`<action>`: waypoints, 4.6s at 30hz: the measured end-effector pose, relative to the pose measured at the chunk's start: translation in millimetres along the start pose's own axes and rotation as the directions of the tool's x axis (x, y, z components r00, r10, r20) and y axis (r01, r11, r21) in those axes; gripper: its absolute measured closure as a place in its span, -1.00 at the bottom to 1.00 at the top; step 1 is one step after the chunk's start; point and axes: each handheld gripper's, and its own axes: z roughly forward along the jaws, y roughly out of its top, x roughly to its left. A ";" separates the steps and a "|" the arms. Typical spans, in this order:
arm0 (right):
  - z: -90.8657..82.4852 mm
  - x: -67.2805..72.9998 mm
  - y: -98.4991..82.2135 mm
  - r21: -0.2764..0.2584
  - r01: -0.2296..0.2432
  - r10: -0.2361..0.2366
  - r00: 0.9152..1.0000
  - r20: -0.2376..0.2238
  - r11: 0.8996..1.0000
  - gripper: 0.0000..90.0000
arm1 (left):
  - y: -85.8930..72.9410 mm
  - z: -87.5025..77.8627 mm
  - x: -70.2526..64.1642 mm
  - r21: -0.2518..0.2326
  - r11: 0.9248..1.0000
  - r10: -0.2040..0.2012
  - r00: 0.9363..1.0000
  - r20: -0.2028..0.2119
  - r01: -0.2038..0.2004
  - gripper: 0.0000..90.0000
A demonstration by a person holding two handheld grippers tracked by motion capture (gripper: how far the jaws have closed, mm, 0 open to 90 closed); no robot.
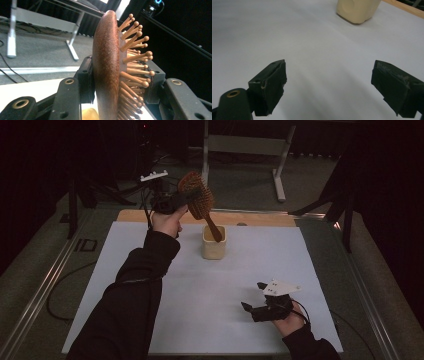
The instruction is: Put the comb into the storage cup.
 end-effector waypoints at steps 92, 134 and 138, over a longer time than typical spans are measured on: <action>-1.6 0.3 -0.9 -0.011 -0.004 0.004 1.000 -0.018 1.000 -0.72 | -73.2 69.7 48.2 0.126 0.991 -0.030 0.999 -0.039 0.035 0.10; -5.5 -3.5 -3.2 -0.037 -0.051 0.051 0.999 0.000 0.998 -0.75 | -58.1 28.2 45.5 0.215 0.948 0.237 0.971 0.012 -0.234 -1.00; -6.5 -4.8 -3.2 -0.047 -0.063 0.063 0.998 0.000 0.997 -0.75 | -59.3 21.3 44.8 0.227 0.940 0.249 0.967 0.057 -0.256 -1.00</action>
